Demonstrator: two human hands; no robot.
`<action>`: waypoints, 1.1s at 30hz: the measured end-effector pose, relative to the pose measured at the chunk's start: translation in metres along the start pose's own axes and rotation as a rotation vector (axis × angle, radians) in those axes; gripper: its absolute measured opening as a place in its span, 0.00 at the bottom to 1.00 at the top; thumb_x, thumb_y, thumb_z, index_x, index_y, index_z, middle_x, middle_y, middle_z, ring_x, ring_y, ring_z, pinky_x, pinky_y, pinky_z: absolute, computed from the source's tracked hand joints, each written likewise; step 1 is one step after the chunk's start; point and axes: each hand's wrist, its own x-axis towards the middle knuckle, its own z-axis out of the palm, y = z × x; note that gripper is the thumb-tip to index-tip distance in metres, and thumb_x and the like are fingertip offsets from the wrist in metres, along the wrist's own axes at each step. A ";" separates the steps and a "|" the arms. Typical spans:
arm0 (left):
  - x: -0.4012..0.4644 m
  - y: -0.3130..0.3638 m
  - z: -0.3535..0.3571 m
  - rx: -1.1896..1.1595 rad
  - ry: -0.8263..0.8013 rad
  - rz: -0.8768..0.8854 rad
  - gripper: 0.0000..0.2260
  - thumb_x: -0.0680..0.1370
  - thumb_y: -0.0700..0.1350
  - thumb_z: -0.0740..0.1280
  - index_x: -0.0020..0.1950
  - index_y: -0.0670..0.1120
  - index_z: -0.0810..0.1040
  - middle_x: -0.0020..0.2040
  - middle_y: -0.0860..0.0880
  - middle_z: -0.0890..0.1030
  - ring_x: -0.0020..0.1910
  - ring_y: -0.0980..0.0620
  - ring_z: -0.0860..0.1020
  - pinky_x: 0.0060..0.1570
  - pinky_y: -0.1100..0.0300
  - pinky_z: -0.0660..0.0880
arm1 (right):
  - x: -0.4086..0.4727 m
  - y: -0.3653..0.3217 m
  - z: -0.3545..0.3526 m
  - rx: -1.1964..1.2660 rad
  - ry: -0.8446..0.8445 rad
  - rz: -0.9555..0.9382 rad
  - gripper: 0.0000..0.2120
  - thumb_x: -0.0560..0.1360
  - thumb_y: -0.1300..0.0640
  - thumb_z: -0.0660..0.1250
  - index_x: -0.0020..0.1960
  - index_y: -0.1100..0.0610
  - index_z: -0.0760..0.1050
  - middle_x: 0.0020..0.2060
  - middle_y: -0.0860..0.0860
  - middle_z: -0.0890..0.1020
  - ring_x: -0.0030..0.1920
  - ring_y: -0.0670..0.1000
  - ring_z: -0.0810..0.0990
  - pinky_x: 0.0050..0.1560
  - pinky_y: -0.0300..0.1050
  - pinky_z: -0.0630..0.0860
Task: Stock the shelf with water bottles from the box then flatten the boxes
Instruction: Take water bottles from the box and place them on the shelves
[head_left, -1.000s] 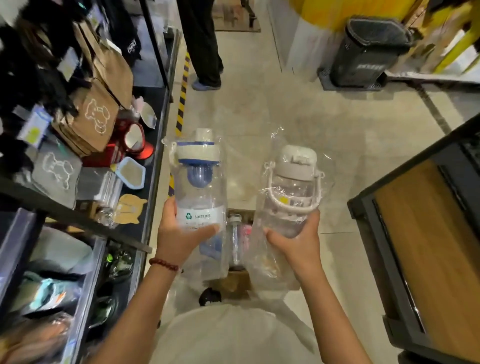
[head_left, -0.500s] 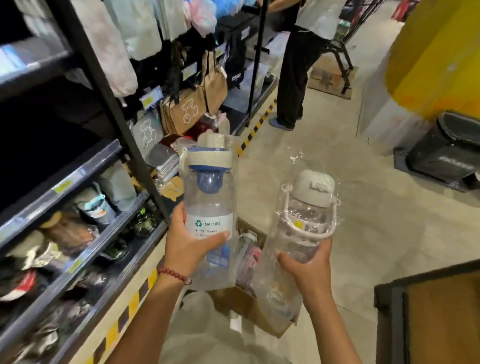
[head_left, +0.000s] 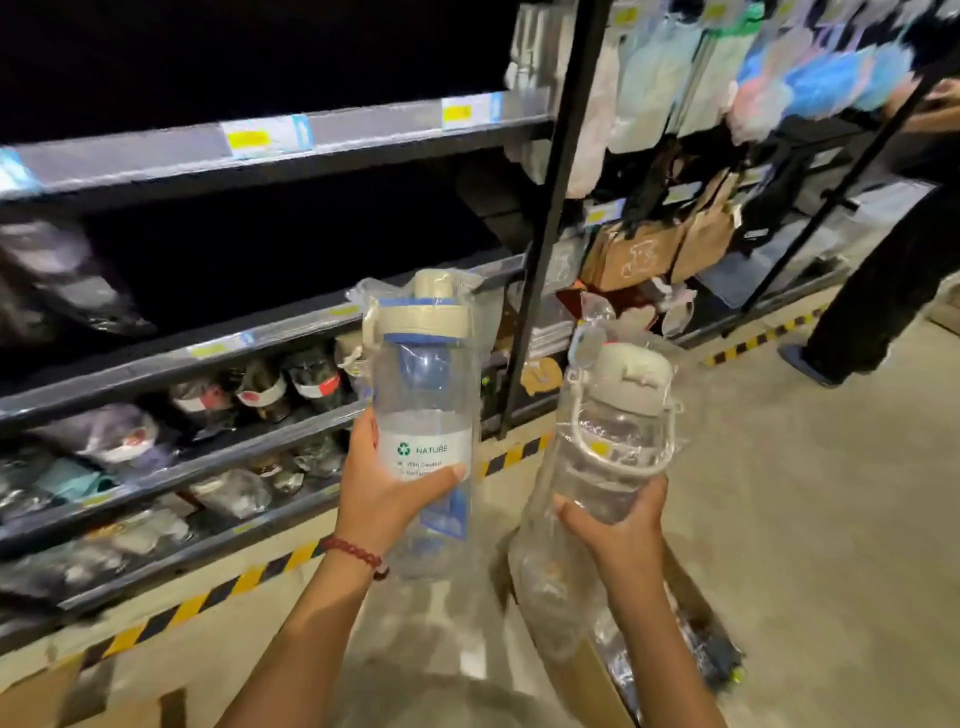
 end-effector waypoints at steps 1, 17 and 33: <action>0.000 0.000 -0.014 -0.017 0.041 0.001 0.36 0.49 0.54 0.76 0.56 0.58 0.69 0.51 0.57 0.77 0.48 0.62 0.78 0.39 0.68 0.76 | -0.001 -0.005 0.013 -0.004 -0.040 -0.013 0.56 0.54 0.48 0.76 0.75 0.51 0.52 0.68 0.53 0.69 0.65 0.55 0.71 0.65 0.57 0.71; -0.005 -0.026 -0.281 -0.072 0.427 -0.045 0.35 0.63 0.35 0.79 0.63 0.48 0.66 0.53 0.54 0.76 0.49 0.58 0.77 0.39 0.69 0.78 | -0.099 -0.037 0.265 0.006 -0.451 -0.054 0.54 0.50 0.48 0.77 0.72 0.46 0.56 0.61 0.48 0.74 0.59 0.50 0.76 0.58 0.50 0.76; 0.145 -0.082 -0.392 -0.147 0.686 -0.022 0.37 0.50 0.51 0.77 0.57 0.47 0.71 0.46 0.50 0.80 0.39 0.59 0.82 0.30 0.67 0.77 | -0.011 -0.050 0.476 0.052 -0.479 -0.053 0.39 0.66 0.64 0.77 0.66 0.44 0.59 0.54 0.42 0.73 0.53 0.44 0.75 0.54 0.45 0.72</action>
